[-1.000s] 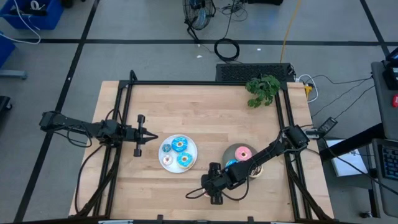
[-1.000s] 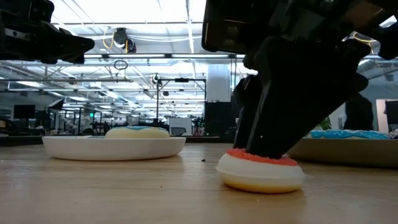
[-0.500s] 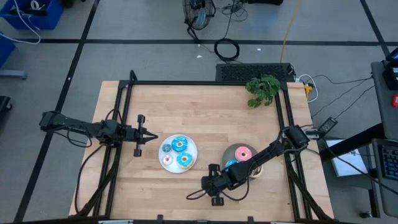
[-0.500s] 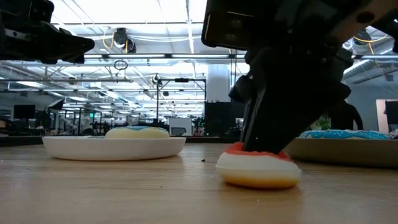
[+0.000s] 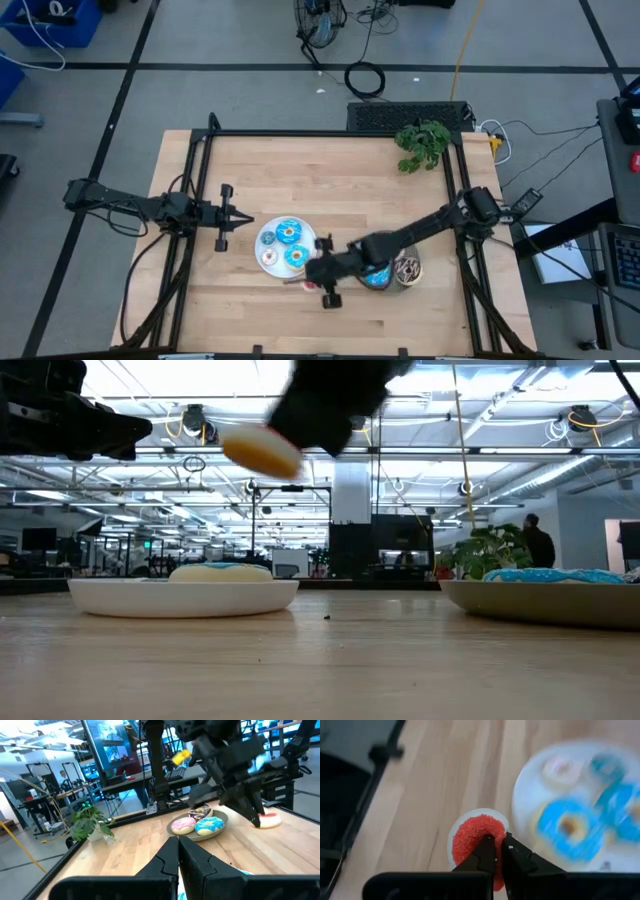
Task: Pick & Place donuts
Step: Put the small orange donut on the white plate
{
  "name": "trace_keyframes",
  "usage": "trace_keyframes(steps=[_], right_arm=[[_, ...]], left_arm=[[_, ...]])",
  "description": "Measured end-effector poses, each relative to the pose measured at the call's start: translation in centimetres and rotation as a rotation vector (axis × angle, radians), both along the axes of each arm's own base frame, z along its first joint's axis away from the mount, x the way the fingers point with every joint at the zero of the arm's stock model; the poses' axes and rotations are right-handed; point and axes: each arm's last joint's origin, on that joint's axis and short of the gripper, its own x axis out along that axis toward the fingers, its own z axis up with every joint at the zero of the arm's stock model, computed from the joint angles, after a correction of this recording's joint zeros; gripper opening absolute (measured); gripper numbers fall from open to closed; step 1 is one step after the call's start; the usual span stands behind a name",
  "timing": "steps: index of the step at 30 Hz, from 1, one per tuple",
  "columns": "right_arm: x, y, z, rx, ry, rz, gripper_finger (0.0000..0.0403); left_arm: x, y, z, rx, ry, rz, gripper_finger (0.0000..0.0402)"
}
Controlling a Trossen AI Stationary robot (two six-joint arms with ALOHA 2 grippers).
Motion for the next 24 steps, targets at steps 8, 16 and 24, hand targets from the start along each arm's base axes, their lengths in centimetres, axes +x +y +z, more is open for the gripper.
trace_keyframes(steps=[8,16,24], right_arm=[[3.9,-4.1,0.6,-0.042,-0.114,-0.002,0.0005],[8.4,-6.6,-1.7,0.01,-0.083,-0.004,0.0004],[10.9,-6.4,-5.3,-0.004,0.035,-0.001,0.0006]], left_arm=[[0.0,0.0,0.1,0.032,-0.01,0.003,0.0019],[0.0,0.1,0.2,0.058,-0.023,0.022,0.0019],[0.0,0.1,0.0,0.096,-0.01,0.034,0.0019]])
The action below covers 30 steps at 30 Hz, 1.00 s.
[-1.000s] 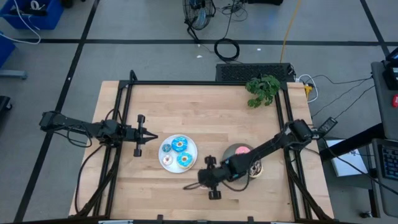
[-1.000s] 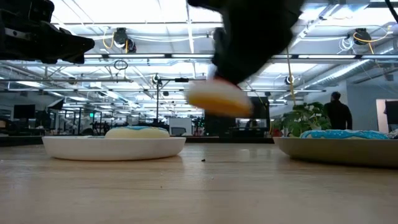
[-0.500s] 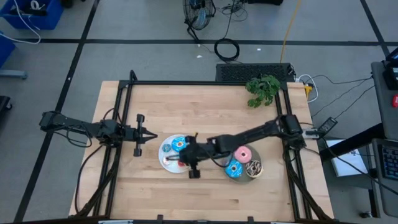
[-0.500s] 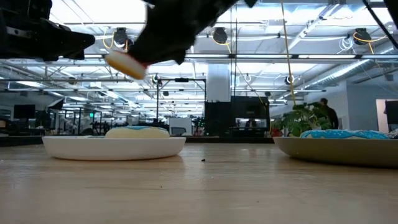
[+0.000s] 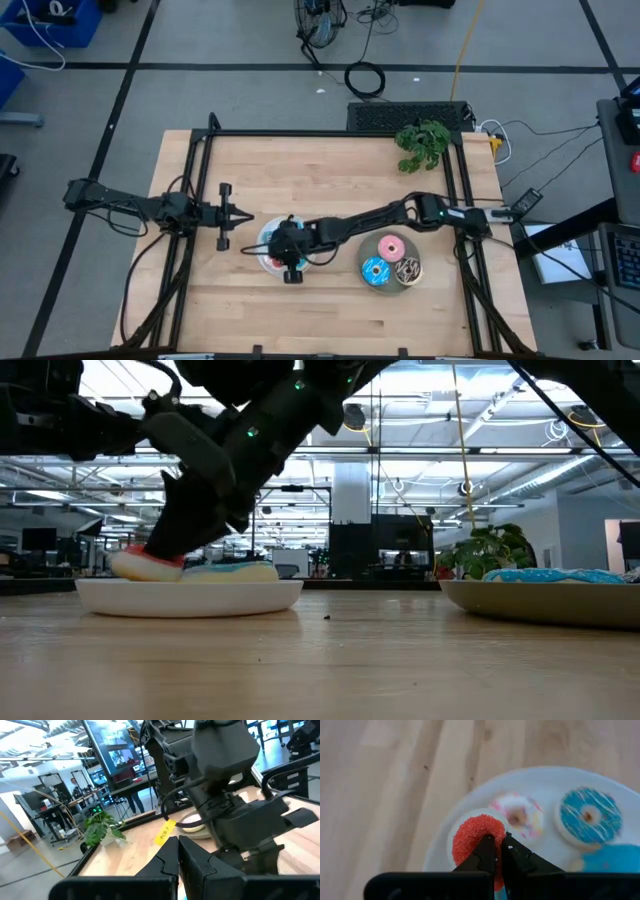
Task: Pick & Place donuts
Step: Put the small orange donut on the white plate
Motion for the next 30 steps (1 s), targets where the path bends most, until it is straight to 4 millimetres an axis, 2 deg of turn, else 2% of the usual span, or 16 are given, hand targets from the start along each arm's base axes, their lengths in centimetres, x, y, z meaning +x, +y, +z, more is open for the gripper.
trace_keyframes(steps=[8,17,26,30], right_arm=[[0.3,0.5,-1.3,0.0,0.011,0.005,0.0006],[-0.1,0.4,-1.4,-0.033,0.048,0.03,0.0014],[0.0,0.4,-1.3,-0.02,0.04,0.021,0.0109],[0.0,0.4,-0.9,-0.012,0.031,0.01,0.0137]], left_arm=[[0.0,0.1,0.0,0.02,0.003,0.035,0.0019],[0.0,0.1,0.0,0.021,0.003,0.034,0.0019],[0.0,0.1,-0.1,0.022,0.007,0.033,0.0019],[0.0,0.1,-0.1,0.022,0.007,0.033,0.0019]])
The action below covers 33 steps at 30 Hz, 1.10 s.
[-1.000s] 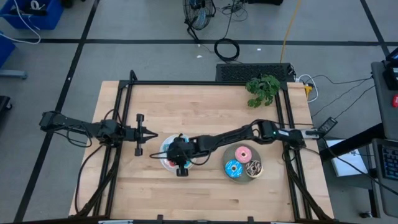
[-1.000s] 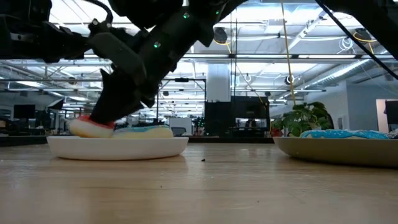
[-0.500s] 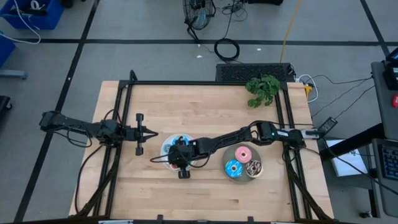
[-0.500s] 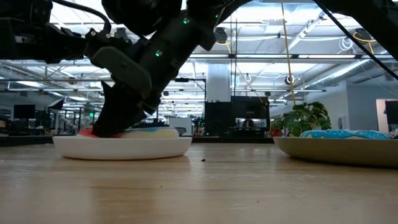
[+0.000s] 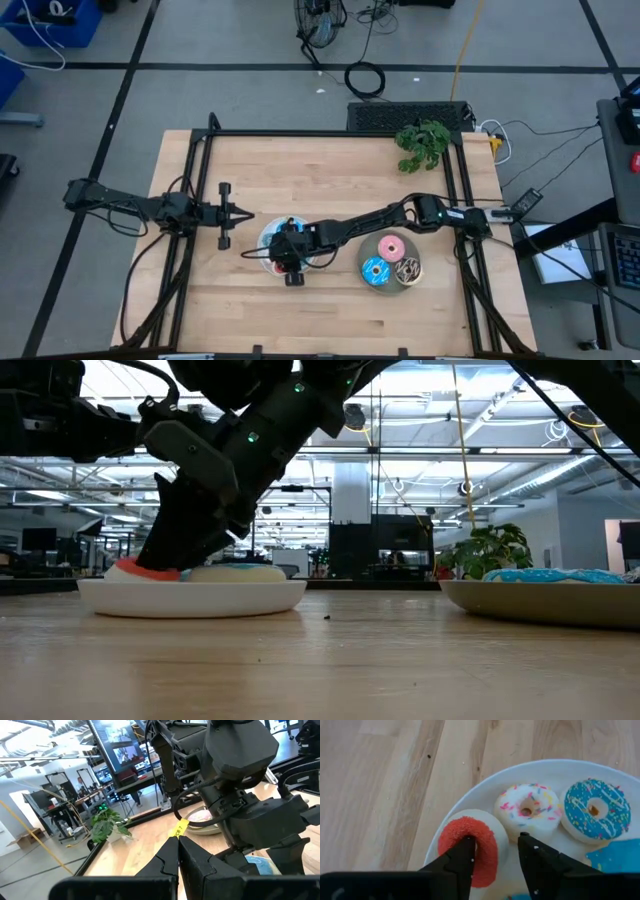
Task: Pick & Place donuts
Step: Put the small orange donut on the white plate
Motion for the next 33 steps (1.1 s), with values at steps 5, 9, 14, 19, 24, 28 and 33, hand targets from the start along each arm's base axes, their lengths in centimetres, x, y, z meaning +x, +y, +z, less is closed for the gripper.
trace_keyframes(steps=[5,9,14,19,24,28,33], right_arm=[[-0.1,0.0,0.6,0.006,-0.006,-0.003,0.0145],[-0.2,0.0,0.9,0.006,0.004,-0.002,0.0143],[-0.6,-0.2,0.7,0.0,0.053,-0.006,0.0142],[-0.6,-0.2,0.7,-0.003,0.047,-0.006,0.0142],[-0.5,-0.2,0.8,-0.002,0.038,-0.004,0.0142],[-0.5,-0.2,0.7,-0.004,0.044,-0.004,0.0142],[-0.5,-0.2,0.8,-0.003,0.036,-0.003,0.0142]], left_arm=[[0.0,0.0,0.0,-0.001,0.0,-0.001,0.0019],[0.0,0.0,0.0,-0.001,0.0,0.0,0.0019],[0.0,-0.1,-0.1,-0.018,0.016,-0.046,0.0019],[0.0,-0.4,-0.2,-0.119,0.034,-0.119,0.0019],[0.0,-1.2,-1.2,-0.202,0.145,-0.186,0.0019],[-0.2,-2.4,-1.8,-0.276,0.233,-0.269,0.0019],[-0.3,-4.0,-2.4,-0.334,0.305,-0.311,0.0019]])
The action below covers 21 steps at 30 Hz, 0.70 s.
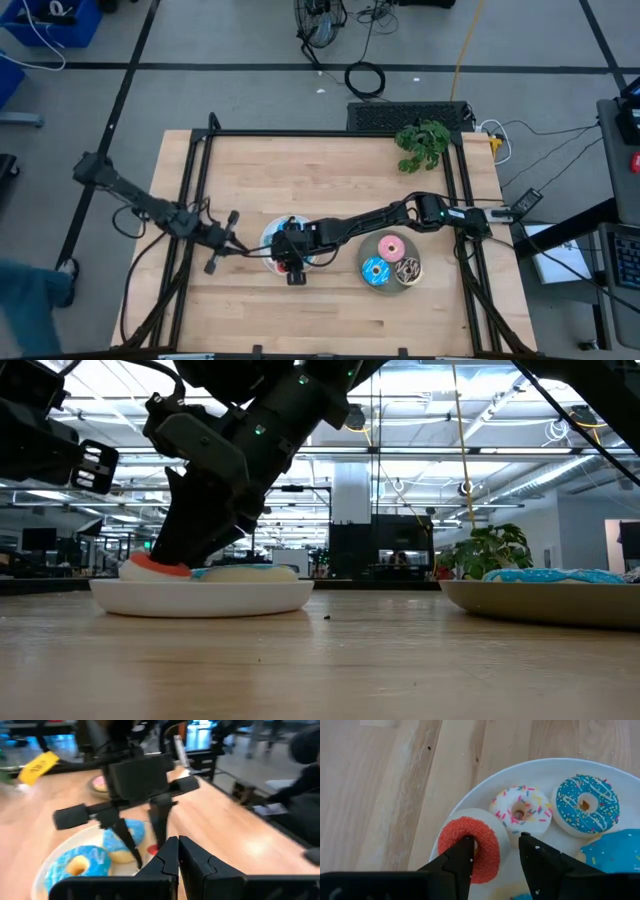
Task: Pick & Place donuts
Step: Put the small orange donut on the white plate
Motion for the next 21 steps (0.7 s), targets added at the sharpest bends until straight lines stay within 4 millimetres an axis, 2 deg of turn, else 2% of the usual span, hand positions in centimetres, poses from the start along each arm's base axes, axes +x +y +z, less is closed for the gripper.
trace_keyframes(steps=[6,12,16,21], right_arm=[[0.2,-0.2,0.1,0.012,-0.02,-0.016,0.0142],[0.3,-0.4,0.2,0.017,-0.034,-0.023,0.0142],[0.4,-0.7,0.2,0.023,-0.029,-0.038,0.0142],[0.3,-0.9,0.1,0.021,-0.017,-0.042,0.0142]], left_arm=[[0.6,-1.4,-0.4,0.037,-0.009,0.069,0.0019],[1.5,-2.0,-2.0,0.028,0.074,0.149,0.0019],[2.3,-2.6,-2.1,-0.004,0.036,0.149,0.0019],[4.0,-3.8,-2.7,0.044,0.097,0.139,0.0019]])
